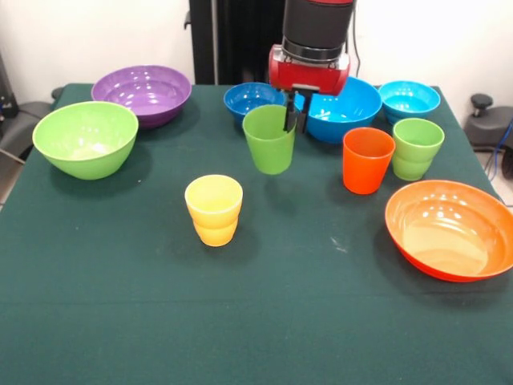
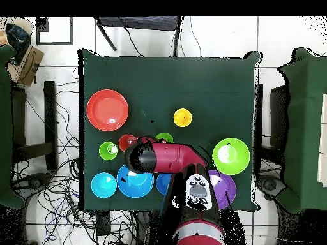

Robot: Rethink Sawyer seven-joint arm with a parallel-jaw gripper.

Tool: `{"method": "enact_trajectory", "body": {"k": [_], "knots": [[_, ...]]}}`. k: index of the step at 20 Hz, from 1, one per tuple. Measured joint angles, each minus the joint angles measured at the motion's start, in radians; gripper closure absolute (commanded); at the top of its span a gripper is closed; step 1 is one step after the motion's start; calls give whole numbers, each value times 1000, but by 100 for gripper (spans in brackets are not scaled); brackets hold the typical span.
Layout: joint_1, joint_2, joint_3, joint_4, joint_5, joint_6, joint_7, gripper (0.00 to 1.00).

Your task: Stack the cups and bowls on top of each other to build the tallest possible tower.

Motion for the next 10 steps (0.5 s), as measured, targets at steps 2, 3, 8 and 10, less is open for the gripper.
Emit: {"method": "enact_trajectory", "body": {"k": [2, 3, 8, 10], "knots": [[4, 10, -9, 0, 0, -13, 0, 100], [4, 12, -11, 0, 0, -18, 0, 100], [5, 25, -22, 0, 0, -36, 0, 100], [5, 29, -25, 0, 0, -39, 0, 100]]}}
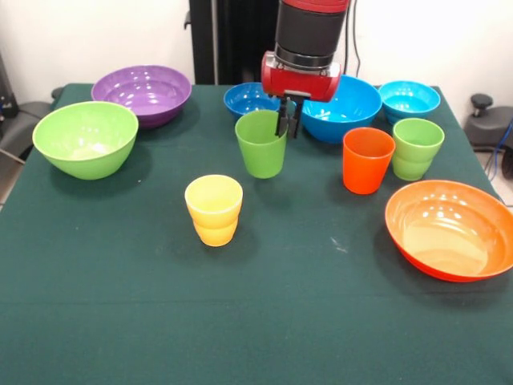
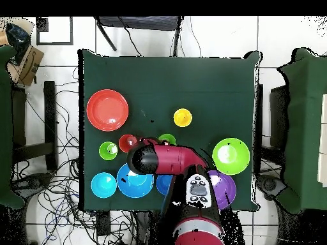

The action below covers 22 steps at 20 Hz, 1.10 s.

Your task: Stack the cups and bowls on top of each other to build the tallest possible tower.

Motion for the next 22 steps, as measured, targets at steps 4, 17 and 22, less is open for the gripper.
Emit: {"method": "enact_trajectory", "body": {"k": [4, 17, 22], "knots": [[0, 3, -1, 0, 0, -1, 0, 100], [-3, 3, -1, 0, 0, -2, 0, 100], [-14, 3, -1, 0, 0, -2, 0, 100]]}}
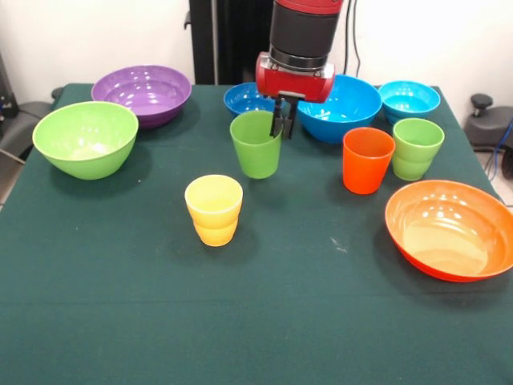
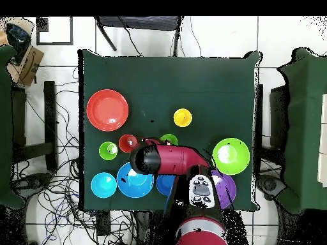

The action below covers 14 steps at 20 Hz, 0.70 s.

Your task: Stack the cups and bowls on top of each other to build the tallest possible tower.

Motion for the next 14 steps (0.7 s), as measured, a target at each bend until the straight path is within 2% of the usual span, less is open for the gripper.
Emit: {"method": "enact_trajectory", "body": {"k": [2, 3, 14], "knots": [[-5, 0, 0, 0, 0, -2, 0, 100], [-13, 0, 0, 0, 0, -5, 0, 0], [-15, -1, 0, 0, 0, -5, 0, 0]]}}
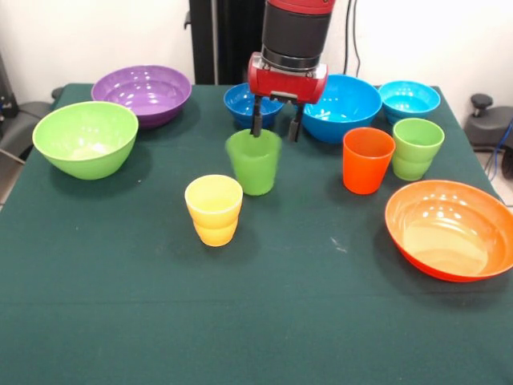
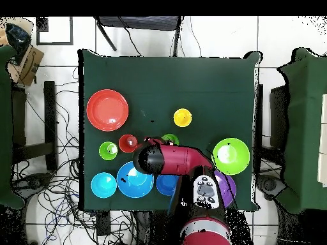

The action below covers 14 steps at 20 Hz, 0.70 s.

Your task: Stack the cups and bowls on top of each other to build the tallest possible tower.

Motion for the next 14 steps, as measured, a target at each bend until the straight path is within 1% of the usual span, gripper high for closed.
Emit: {"method": "enact_trajectory", "body": {"k": [7, 11, 14], "knots": [[0, -24, 0, 5, 0, 0, 0, 0], [0, -57, 0, 21, 1, 0, 0, 0], [0, -98, 0, 43, 1, 0, 0, 0]]}}
